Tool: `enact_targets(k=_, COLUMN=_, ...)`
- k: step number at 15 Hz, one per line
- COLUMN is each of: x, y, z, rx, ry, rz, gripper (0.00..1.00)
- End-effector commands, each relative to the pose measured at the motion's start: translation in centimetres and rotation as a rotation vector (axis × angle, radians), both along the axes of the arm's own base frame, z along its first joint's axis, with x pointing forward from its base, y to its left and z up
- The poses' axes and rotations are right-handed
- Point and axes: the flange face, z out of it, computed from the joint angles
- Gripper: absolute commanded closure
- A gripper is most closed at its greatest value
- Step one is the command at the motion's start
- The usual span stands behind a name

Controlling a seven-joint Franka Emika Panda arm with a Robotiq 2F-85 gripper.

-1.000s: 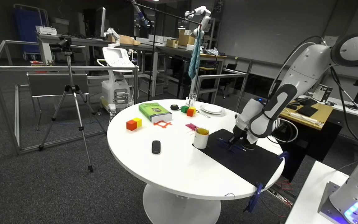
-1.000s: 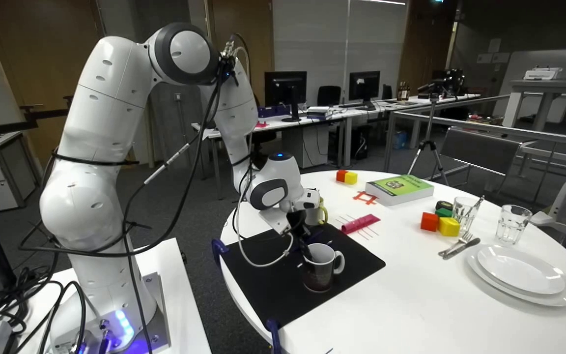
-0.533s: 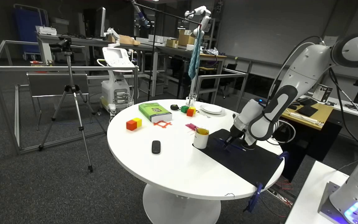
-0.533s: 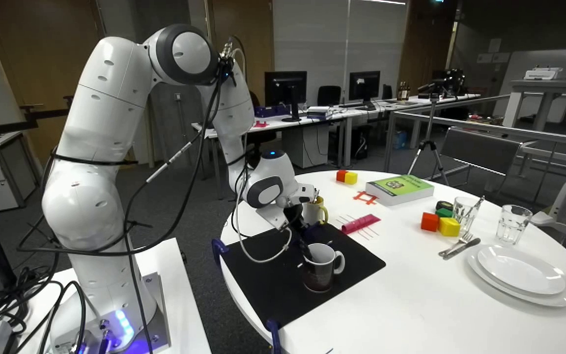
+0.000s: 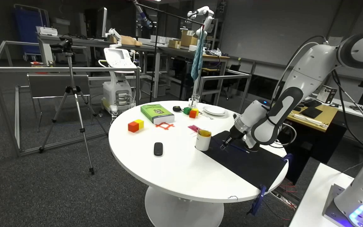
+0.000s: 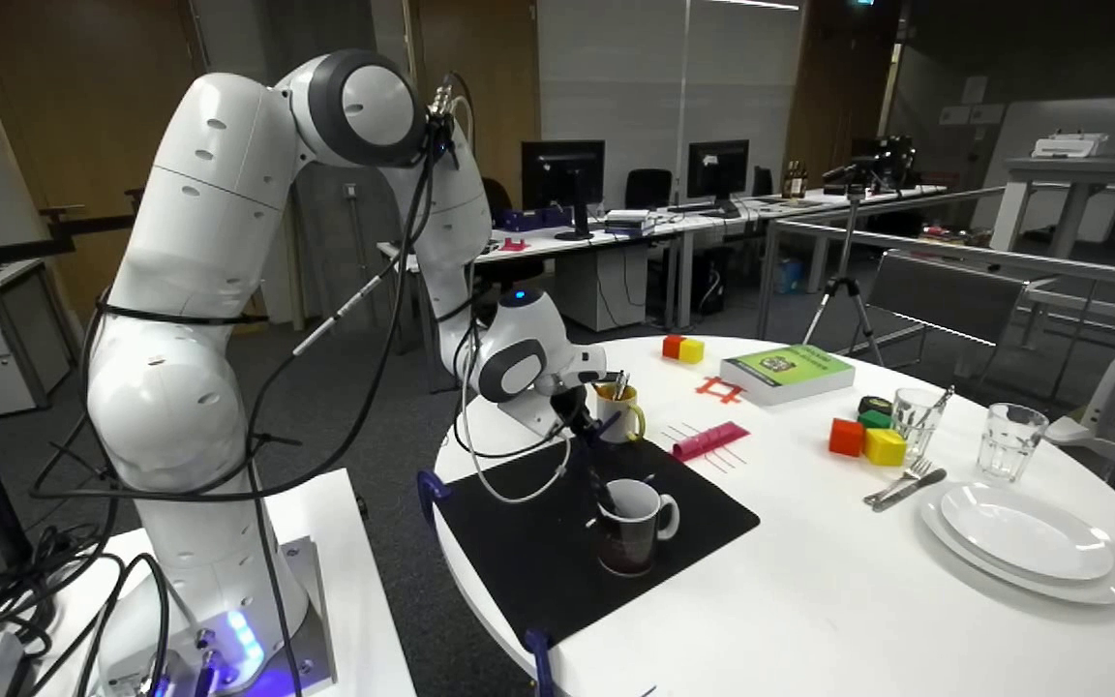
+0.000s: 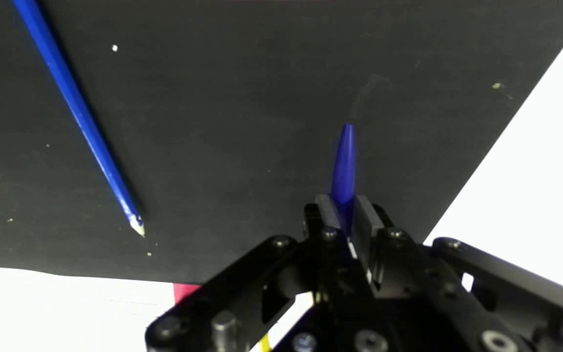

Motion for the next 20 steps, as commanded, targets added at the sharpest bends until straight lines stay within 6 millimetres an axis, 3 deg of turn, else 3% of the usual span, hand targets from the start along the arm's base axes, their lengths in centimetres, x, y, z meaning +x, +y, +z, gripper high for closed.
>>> enact_targets(k=1, x=-0.9, y=1.2, z=2.0, rx=0.024, ry=-0.064, rz=0.01, gripper=0.97)
enact_targets(k=15, x=-0.6, y=4.5, z=5.4, rx=0.092, ry=-0.204, rz=0.061, gripper=0.97)
enact_targets(k=16, x=0.5, y=5.1, z=6.9, rx=0.095, ry=-0.211, rz=0.072, gripper=0.97)
enact_targets(k=20, x=1.5, y=6.5, z=9.3, rx=0.116, ry=-0.266, rz=0.09, gripper=0.97)
